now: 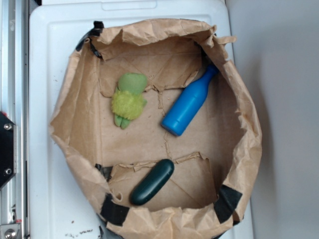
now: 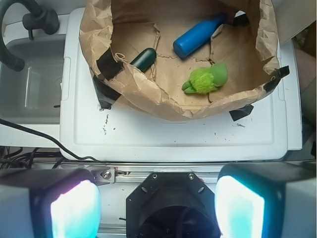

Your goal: Grab the green animal.

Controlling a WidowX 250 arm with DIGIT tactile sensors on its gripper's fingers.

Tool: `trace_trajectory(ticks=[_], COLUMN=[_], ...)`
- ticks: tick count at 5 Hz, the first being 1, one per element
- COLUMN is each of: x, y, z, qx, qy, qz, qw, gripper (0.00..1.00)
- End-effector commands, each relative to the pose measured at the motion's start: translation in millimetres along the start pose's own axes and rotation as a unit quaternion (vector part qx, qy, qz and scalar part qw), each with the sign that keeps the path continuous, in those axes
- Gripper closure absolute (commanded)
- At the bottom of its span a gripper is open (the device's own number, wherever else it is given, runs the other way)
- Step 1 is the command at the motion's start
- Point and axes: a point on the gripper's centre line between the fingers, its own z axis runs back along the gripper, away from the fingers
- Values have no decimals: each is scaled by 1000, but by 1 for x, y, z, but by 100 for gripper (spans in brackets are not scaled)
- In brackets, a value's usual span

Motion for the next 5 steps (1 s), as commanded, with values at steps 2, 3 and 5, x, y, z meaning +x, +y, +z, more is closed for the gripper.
trace_trajectory(ticks=[2, 3, 5], x=[26, 26, 26], y=[9, 9, 9], z=[-22, -22, -22], qx=[10, 10, 10], qy=[3, 3, 3], qz=[11, 11, 11], qw=[1000, 1000, 1000], gripper=[0, 0, 0])
